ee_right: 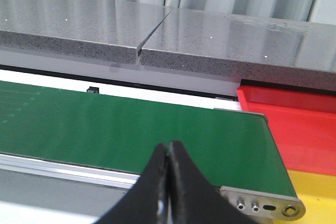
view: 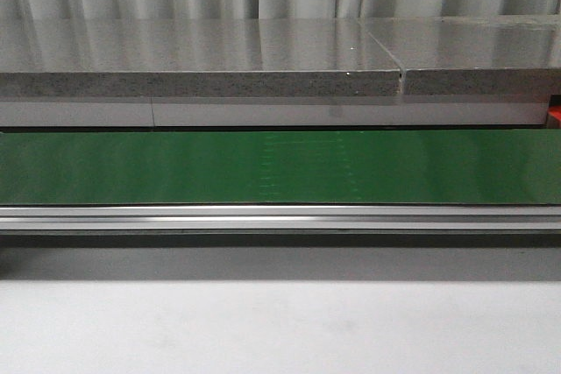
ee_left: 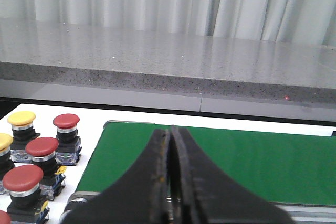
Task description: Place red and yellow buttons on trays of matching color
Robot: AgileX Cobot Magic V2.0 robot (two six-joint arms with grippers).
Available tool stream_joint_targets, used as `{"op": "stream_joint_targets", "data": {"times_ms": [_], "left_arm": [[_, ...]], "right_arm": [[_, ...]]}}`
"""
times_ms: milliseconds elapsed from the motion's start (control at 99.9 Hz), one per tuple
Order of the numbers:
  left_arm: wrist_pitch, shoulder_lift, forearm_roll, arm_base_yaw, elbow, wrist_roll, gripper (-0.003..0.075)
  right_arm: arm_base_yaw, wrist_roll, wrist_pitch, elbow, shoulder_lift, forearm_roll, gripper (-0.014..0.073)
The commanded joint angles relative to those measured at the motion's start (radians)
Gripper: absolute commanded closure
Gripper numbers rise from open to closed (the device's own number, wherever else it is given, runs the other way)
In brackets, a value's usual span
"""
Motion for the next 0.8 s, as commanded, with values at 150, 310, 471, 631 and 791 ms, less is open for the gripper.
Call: {"op": "stream_joint_targets", "data": {"times_ms": [150,310,471,631,791], "left_arm": [[-0.074,-0.034,-0.007,-0.009,0.032,0.001,0.0739],[-0.124,-0.034,-0.007,-0.009,0.027,0.001,0.0739],[-0.053,-0.022,-0.012,-0.009,-0.056,0.001,0.0739],[0.129,0.069,-0.012,-0.009,-0.227,-0.006,0.0739],[0.446,0.245,-0.012,-0.009,-0.47,-0.009,0.0739]], "right_arm": [[0.003,-0.004,-0.078,-0.01,-0.017,-0.012,0.0662],[0.003,-0.004,-0.078,-0.01,-0.017,-0.012,0.0662],[0.003,-0.004,-0.078,-0.01,-0.017,-0.012,0.0662],[0.003,-0.004,-0.078,-0.01,-0.017,-0.012,0.0662],[0.003,-0.004,-0.078,-0.01,-0.017,-0.012,0.0662]]}}
